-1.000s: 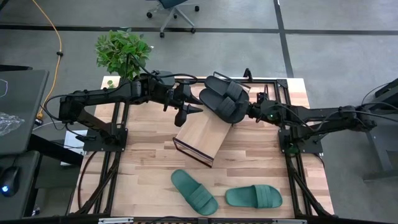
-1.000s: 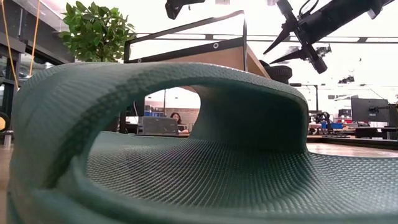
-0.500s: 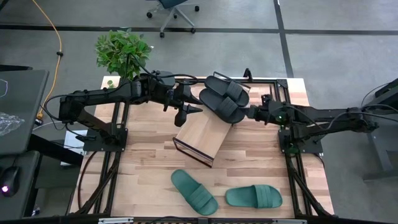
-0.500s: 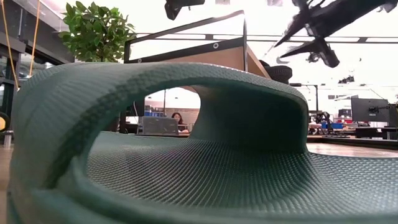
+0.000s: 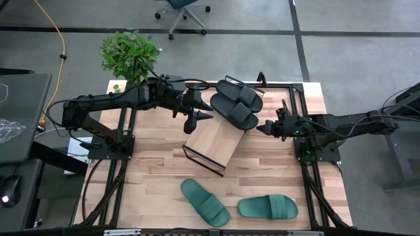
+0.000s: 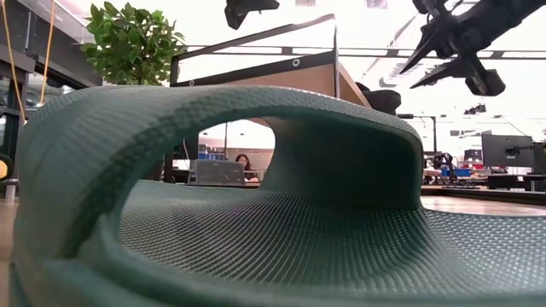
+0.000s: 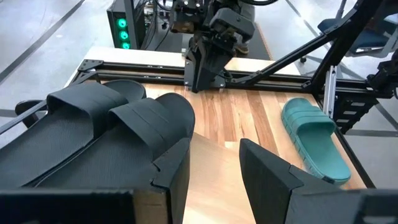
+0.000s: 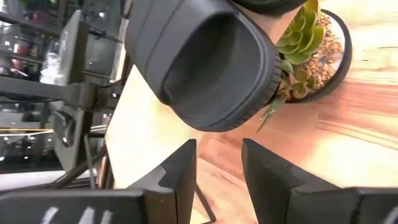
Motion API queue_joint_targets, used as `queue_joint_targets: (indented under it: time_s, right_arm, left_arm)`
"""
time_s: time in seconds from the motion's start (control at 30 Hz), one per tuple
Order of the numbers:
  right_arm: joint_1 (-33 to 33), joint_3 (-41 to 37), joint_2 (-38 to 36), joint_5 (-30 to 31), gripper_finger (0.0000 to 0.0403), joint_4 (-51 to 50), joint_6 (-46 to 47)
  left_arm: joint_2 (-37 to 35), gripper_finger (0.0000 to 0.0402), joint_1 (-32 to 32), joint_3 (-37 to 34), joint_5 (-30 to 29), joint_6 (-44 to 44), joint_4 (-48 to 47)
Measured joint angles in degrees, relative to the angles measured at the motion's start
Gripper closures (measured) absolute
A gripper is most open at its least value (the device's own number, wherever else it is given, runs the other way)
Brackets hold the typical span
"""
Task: Pick and place slides into the shelf
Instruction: Put the black slipper on the shelf
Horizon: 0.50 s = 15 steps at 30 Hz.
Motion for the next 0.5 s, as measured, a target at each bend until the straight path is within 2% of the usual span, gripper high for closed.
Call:
queue_joint_targets:
  time_s: [0.2,0.5]
  right_arm:
    - [-0.03,0.00,4.70,0.30,0.0286,2.37,-0.12]
    - [-0.01,0.00,6.43,5.85,0.0286,4.24,-0.55]
  left_arm:
    - [0.00,0.0273,-0.01,-0.02,-0.05,-0.02,-1.51]
    - [0.00,0.0273,-0.02,-0.02,-0.05,-0.02,-1.92]
